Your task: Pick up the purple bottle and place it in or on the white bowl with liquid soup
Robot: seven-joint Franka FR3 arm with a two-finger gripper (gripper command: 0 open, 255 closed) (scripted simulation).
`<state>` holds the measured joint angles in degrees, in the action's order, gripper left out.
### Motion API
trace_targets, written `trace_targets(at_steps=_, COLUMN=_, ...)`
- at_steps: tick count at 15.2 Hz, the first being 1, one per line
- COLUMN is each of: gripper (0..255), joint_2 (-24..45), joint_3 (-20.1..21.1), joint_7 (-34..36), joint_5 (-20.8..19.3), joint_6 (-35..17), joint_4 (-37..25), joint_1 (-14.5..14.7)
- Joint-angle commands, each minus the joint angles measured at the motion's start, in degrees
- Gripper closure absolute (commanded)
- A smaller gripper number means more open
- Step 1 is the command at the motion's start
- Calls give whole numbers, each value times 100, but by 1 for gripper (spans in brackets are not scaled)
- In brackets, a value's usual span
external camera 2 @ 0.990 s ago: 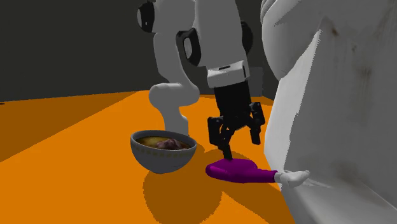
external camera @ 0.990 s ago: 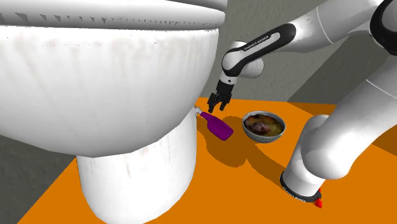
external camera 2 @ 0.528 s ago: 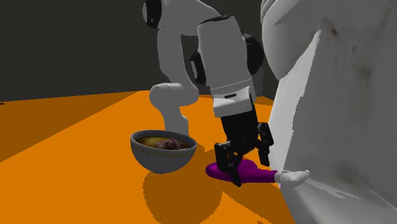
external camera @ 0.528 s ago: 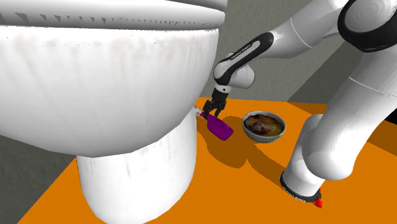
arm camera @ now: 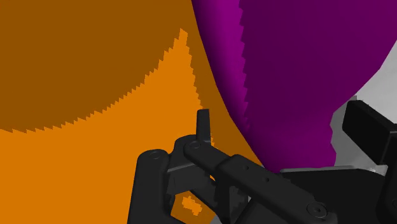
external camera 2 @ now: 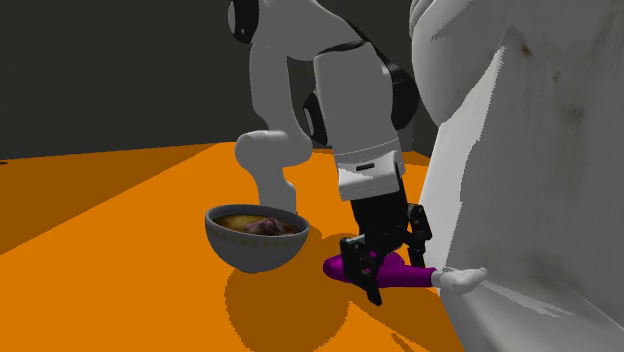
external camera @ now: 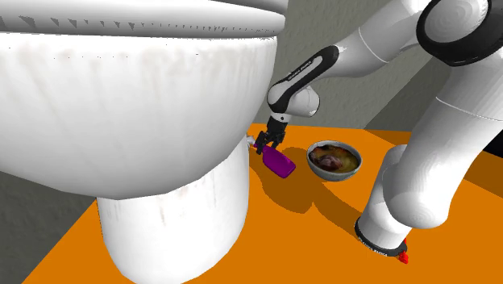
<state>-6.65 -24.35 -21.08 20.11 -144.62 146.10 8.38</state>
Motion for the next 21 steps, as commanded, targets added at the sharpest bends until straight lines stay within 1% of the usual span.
trace_targets(at_steps=1, gripper=0, joint_2=2, joint_3=0, joint_7=-2, joint_5=3, joint_6=-2, joint_4=0, joint_1=1)
trace_targets(at_steps=2, gripper=0, joint_2=1, joint_3=0, joint_7=-1, joint_5=1, joint_6=-1, joint_4=0, joint_1=0)
trace_targets(at_steps=3, gripper=255, joint_2=1, joint_3=0, joint_7=-1, joint_5=1, joint_6=-1, joint_4=0, joint_1=0)
trace_targets(at_steps=12, gripper=255, joint_2=2, joint_3=0, joint_7=-2, joint_5=3, joint_6=-2, joint_4=0, joint_1=0)
trace_targets(at_steps=16, gripper=255, joint_2=-274, joint_3=44, joint_7=280, joint_5=-308, joint_6=291, joint_4=-76, joint_1=-77)
trace_targets(at_steps=21, gripper=255, joint_2=-578, joint_3=112, joint_7=566, joint_5=-604, joint_6=674, joint_4=-208, joint_1=-167)
